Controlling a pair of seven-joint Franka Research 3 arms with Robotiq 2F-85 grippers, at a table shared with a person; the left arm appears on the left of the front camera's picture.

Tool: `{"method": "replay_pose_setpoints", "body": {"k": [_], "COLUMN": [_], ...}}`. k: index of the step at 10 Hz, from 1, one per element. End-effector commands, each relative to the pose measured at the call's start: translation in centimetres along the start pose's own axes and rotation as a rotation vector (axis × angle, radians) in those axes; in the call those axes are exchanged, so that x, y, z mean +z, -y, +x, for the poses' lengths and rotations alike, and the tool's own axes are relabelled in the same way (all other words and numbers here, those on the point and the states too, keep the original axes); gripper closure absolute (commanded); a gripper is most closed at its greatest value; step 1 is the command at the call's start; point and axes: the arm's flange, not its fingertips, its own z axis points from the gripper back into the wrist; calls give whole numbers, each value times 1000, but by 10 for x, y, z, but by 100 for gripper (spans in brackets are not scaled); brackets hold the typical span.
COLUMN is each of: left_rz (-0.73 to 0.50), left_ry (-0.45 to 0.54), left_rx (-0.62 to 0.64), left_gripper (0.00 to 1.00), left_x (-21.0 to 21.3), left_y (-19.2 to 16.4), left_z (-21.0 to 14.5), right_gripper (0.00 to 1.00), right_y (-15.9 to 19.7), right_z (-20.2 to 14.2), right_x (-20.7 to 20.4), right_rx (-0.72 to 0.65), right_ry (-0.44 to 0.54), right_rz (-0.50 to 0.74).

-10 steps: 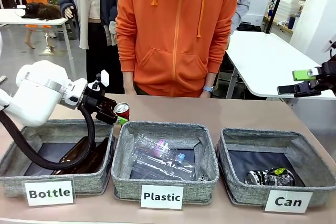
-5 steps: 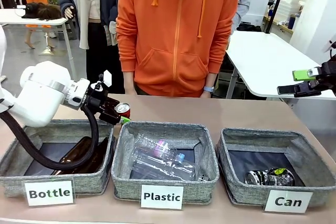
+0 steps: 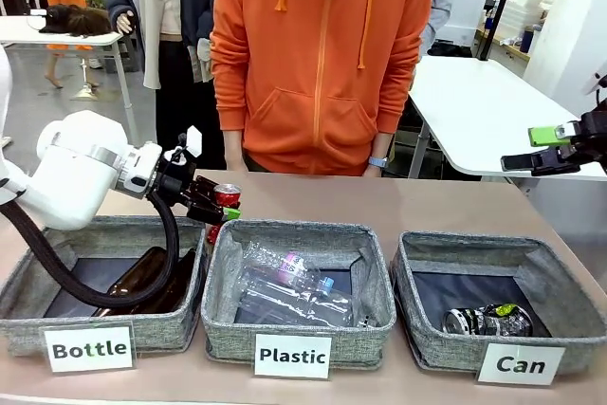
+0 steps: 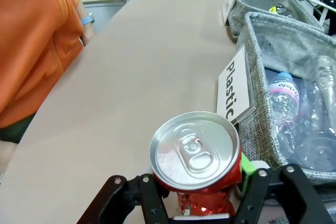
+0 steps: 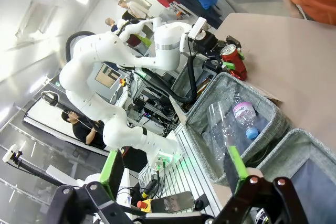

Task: Sort the can waste into the basket.
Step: Pick up the can waste from the table and place it in the right Fabric basket.

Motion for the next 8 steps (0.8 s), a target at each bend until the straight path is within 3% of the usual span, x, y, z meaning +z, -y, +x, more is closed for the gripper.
{"method": "replay_pose_setpoints", "body": {"k": [1, 5, 8], "left_rz": [4, 83, 91], "left_ry": [49, 133, 280], "left_rx": [-19, -80, -172], "left_gripper": [100, 100, 100], "left_x": [-1, 26, 83], "left_y": [-2, -2, 26], "left_z": [-1, 15, 66], "right_gripper": [0, 0, 0], "right_y": [-1, -1, -1], "right_z": [0, 0, 0], "right_x": [2, 2, 2], "right_rx": [20, 20, 20], "right_ry": [-9, -9, -9], "right_rz": [4, 4, 4]}}
